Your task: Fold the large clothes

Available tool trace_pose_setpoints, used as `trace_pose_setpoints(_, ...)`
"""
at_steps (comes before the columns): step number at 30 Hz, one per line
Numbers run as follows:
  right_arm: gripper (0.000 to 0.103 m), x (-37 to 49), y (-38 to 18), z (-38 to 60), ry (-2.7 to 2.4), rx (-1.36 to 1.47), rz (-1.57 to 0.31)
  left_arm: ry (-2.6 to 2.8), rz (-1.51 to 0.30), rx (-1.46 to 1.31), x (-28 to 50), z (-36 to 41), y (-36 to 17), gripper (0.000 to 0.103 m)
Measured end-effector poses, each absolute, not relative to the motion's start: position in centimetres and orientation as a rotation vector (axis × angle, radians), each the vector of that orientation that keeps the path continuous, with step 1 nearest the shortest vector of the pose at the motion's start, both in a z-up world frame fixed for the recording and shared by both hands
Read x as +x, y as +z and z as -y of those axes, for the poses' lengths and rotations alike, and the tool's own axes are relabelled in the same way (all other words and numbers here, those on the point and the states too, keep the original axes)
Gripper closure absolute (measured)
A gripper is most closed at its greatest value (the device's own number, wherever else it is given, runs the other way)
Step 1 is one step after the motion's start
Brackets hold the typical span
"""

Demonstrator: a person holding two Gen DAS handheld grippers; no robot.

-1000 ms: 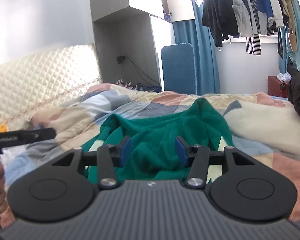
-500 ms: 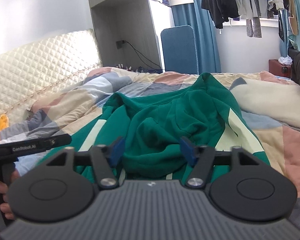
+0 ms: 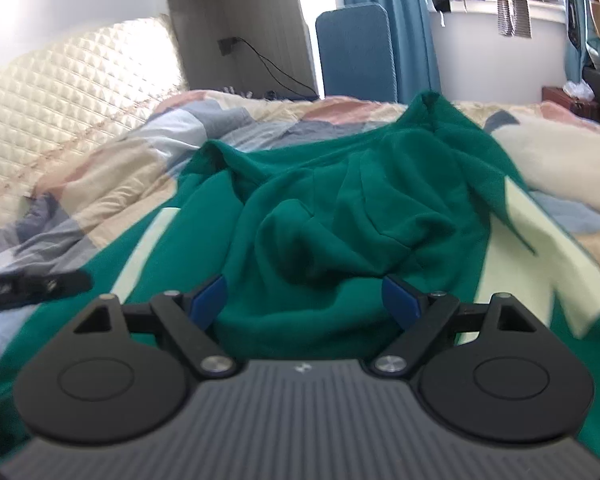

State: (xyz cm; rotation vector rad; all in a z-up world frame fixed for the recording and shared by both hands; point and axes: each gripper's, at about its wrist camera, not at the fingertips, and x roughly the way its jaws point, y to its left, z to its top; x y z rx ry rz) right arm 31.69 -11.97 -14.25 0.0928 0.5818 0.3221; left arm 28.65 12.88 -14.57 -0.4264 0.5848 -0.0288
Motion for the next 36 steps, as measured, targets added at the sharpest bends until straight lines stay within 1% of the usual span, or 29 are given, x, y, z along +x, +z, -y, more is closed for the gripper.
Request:
trace_pose_setpoints(6,0.017,33.4,-17.4,9.2,0.358,0.001,-0.658,-0.01,-0.609,-0.471,29.5,-14.1,-15.8,0.051)
trace_pose_setpoints(9,0.017,32.6,-18.5,8.0,0.354,-0.112,-0.636,-0.008,-0.622,-0.485,30.0,-14.5,-16.2,0.051)
trace_pose_setpoints(12,0.018,32.6,-18.9,8.4,0.356,-0.115,-0.633,-0.011,-0.626,-0.495,30.1,-14.6,-16.5,0.052)
trace_pose_setpoints(15,0.029,32.7,-19.2,8.4,0.351,-0.124,-0.644,-0.014,-0.621,-0.491,29.9,-14.4,-16.5,0.051)
trace_pose_setpoints(16,0.04,32.7,-19.2,8.3,0.35,-0.129,-0.649,-0.013,-0.617,-0.49,29.7,-14.2,-16.4,0.051)
trace_pose_setpoints(17,0.047,32.9,-19.1,8.1,0.351,-0.131,-0.653,-0.013,-0.613,-0.492,29.6,-14.3,-16.4,0.051)
trace_pose_setpoints(18,0.052,32.9,-18.8,8.1,0.347,-0.137,-0.652,-0.012,-0.608,-0.496,29.4,-14.3,-16.3,0.051)
trace_pose_setpoints(19,0.073,33.0,-18.6,8.2,0.331,-0.152,-0.646,-0.008,-0.603,-0.5,29.2,-14.3,-16.2,0.051)
trace_pose_setpoints(20,0.077,33.4,-18.1,8.3,0.312,-0.166,-0.648,-0.005,-0.599,-0.506,29.0,-14.4,-16.2,0.051)
trace_pose_setpoints(23,0.081,34.8,-16.5,8.8,0.299,-0.16,-0.66,0.008,-0.581,-0.531,28.6,-15.1,-15.9,0.051)
trace_pose_setpoints(26,0.082,37.3,-13.5,8.5,0.285,-0.215,-0.61,0.035,-0.568,-0.551,28.7,-16.2,-15.8,0.051)
trace_pose_setpoints(29,0.083,41.4,-9.2,7.9,0.251,-0.22,-0.554,0.056,-0.558,-0.58,29.0,-17.3,-15.8,0.051)
trace_pose_setpoints(33,0.083,48.4,-2.7,6.0,0.192,-0.26,-0.423,0.073,-0.553,-0.584,30.2,-18.4,-15.9,0.051)
trace_pose_setpoints(36,0.083,53.6,0.7,4.1,0.15,-0.284,-0.347,0.088,-0.555,-0.576,31.3,-19.0,-16.5,0.052)
